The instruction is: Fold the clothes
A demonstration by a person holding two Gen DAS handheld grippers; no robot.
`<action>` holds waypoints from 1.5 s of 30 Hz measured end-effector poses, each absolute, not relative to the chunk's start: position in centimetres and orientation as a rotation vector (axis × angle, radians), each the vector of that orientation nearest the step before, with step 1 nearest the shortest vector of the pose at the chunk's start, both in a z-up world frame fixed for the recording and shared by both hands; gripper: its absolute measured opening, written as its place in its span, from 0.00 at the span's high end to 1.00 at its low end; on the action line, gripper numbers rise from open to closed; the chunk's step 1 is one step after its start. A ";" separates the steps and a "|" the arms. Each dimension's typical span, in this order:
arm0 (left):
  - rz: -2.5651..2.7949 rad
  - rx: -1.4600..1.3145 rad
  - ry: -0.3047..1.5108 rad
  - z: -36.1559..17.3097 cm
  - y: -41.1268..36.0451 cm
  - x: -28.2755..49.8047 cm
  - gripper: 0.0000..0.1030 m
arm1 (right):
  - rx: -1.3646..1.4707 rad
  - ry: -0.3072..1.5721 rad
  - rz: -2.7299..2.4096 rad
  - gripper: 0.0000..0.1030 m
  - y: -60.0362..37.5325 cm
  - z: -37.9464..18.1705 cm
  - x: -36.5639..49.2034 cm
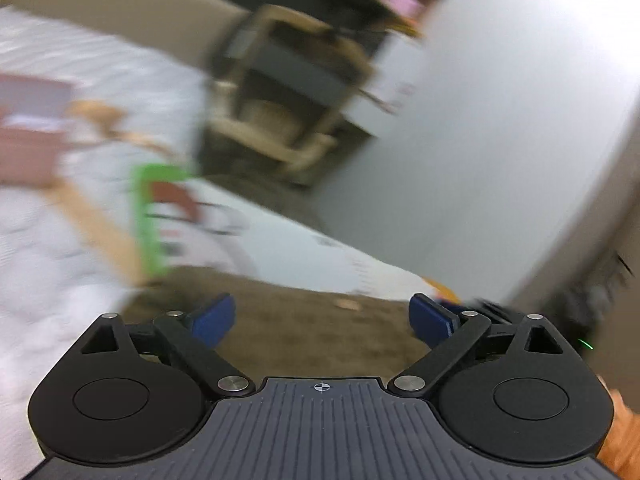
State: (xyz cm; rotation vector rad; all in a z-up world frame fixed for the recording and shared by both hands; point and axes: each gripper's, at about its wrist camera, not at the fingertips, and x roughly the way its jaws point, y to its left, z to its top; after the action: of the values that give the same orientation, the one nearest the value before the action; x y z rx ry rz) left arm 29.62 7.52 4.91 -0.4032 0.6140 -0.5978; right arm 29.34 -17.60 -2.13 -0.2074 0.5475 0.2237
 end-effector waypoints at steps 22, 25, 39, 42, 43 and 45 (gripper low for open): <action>-0.400 -0.212 0.694 1.3 5.9 27.5 0.05 | -0.152 0.648 0.361 0.21 -12.6 -4.7 23.1; -0.328 -0.317 0.688 1.2 10.4 25.5 0.05 | -0.154 0.648 0.375 0.18 -12.4 -5.0 23.2; -0.200 -0.367 0.782 -2.2 13.7 23.5 0.61 | -0.145 0.691 0.384 0.00 -10.7 -4.5 24.0; -0.248 -0.378 0.751 -1.1 13.2 23.4 0.88 | -0.181 0.618 0.355 0.00 -10.0 -2.1 23.0; -0.271 -0.395 0.729 -0.5 13.2 23.2 0.88 | -0.202 0.550 0.367 0.00 -9.3 -1.0 22.1; -0.328 -0.459 0.709 0.5 13.2 23.3 0.88 | -0.253 0.457 0.407 0.00 -7.5 0.7 20.7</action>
State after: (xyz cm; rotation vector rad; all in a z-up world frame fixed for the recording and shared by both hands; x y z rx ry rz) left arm 23.25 13.24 0.54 -0.4594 0.7094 -0.3282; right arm 20.70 -7.45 0.66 -0.2532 0.4570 0.4073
